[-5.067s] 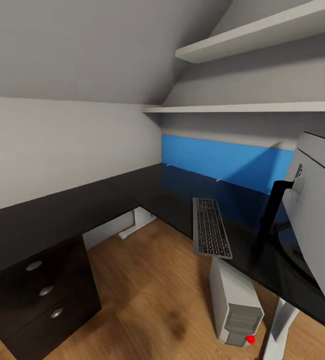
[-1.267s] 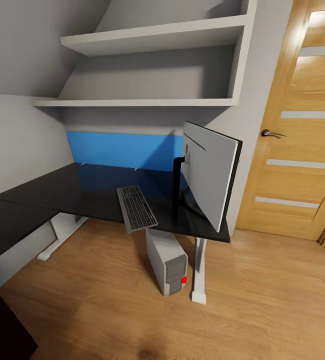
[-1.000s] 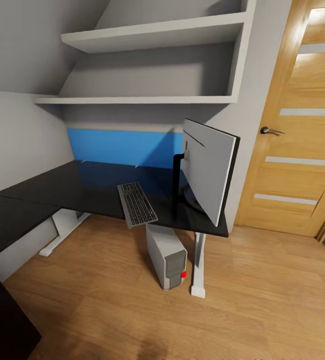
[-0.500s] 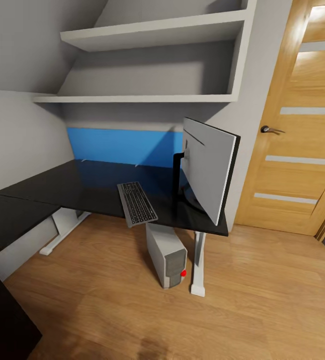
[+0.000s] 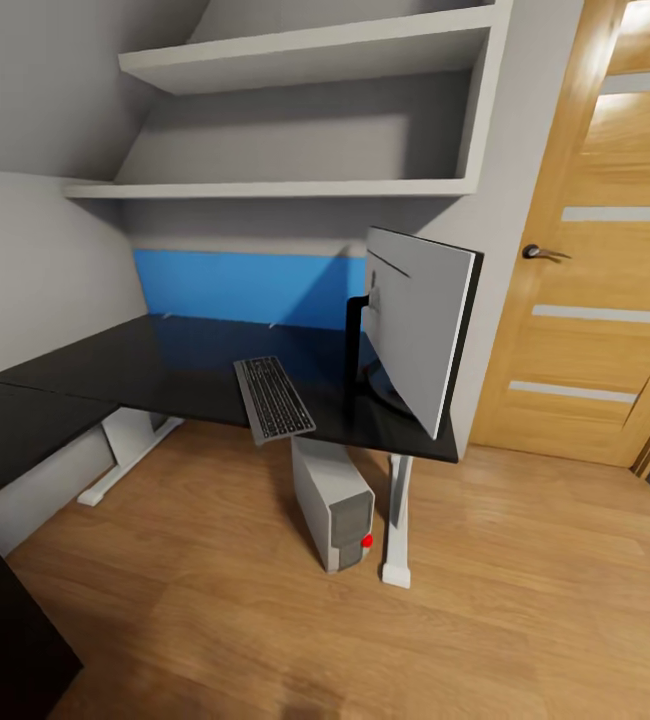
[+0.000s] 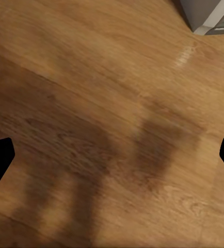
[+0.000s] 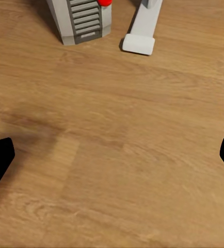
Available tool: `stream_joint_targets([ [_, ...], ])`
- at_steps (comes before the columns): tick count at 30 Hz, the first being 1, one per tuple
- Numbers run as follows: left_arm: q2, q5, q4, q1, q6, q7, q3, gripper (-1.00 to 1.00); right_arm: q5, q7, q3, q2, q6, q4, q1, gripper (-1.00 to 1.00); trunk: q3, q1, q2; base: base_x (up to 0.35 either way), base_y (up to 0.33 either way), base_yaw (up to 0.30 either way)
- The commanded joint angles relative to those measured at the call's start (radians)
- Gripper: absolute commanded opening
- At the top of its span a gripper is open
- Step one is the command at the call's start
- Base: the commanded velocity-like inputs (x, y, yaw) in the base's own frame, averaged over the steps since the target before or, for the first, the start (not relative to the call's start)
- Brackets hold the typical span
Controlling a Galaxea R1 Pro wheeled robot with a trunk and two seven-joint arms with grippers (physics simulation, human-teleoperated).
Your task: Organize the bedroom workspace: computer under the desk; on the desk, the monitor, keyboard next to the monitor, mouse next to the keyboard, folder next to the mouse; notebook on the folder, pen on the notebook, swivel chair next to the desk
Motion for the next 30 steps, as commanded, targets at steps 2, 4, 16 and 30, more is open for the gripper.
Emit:
stream_joint_targets([
  [2, -0.001, 0.009, 0.001, -0.001, -0.002, -0.009, 0.004, 1.00, 0.011, -0.006, -0.007, 0.000, -0.003, 0.002, -0.001, 1.00, -0.007, 0.008, -0.015, 0.000, 0.000, 0.000],
  [4, -0.001, 0.009, 0.001, -0.001, -0.002, -0.009, 0.004, 1.00, 0.011, -0.006, -0.007, 0.001, -0.002, 0.002, -0.001, 1.00, -0.014, 0.015, -0.029, 0.000, 0.000, 0.000],
  [16, -0.001, 0.010, 0.001, -0.001, -0.002, -0.008, 0.005, 1.00, 0.011, -0.004, -0.007, 0.001, 0.002, 0.002, 0.000, 1.00, -0.051, 0.061, -0.113, 0.000, 0.000, 0.000],
  [30, 0.001, 0.031, -0.064, -0.001, 0.022, 0.003, 0.013, 1.00, 0.011, -0.013, -0.004, 0.009, 0.051, -0.068, -0.002, 1.00, -0.095, 0.115, -0.211, 0.000, 0.000, 0.000],
])
